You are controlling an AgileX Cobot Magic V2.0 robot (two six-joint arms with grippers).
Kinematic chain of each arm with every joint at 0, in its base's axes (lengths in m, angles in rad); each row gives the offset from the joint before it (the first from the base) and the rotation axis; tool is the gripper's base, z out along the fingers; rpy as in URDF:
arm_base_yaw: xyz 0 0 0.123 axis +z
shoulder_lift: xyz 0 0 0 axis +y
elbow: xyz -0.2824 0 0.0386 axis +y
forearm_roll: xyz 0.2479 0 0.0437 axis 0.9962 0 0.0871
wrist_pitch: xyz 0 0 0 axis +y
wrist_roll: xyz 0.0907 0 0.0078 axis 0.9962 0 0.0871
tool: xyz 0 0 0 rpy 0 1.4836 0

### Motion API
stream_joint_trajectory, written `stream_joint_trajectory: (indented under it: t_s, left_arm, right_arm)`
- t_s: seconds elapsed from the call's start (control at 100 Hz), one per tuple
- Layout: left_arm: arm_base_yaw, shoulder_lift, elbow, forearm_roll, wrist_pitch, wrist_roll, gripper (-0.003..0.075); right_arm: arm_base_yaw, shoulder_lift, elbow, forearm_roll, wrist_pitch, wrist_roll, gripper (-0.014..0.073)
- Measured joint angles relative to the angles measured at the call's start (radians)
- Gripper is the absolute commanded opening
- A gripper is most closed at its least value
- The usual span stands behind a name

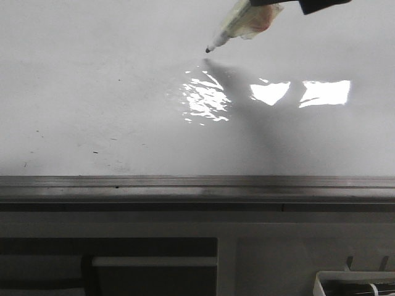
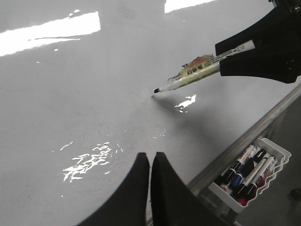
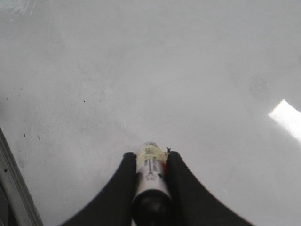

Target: Write number 5 on whiteboard

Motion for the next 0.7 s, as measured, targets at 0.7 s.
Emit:
stream_joint_trajectory:
  t_s: [0.7]
  left_arm:
    - [0.0, 0.0, 0.0, 0.0, 0.0, 0.0, -0.002]
  right_arm:
    - [0.008, 0.052, -0.003, 0.057, -0.012, 0.0, -0.0051]
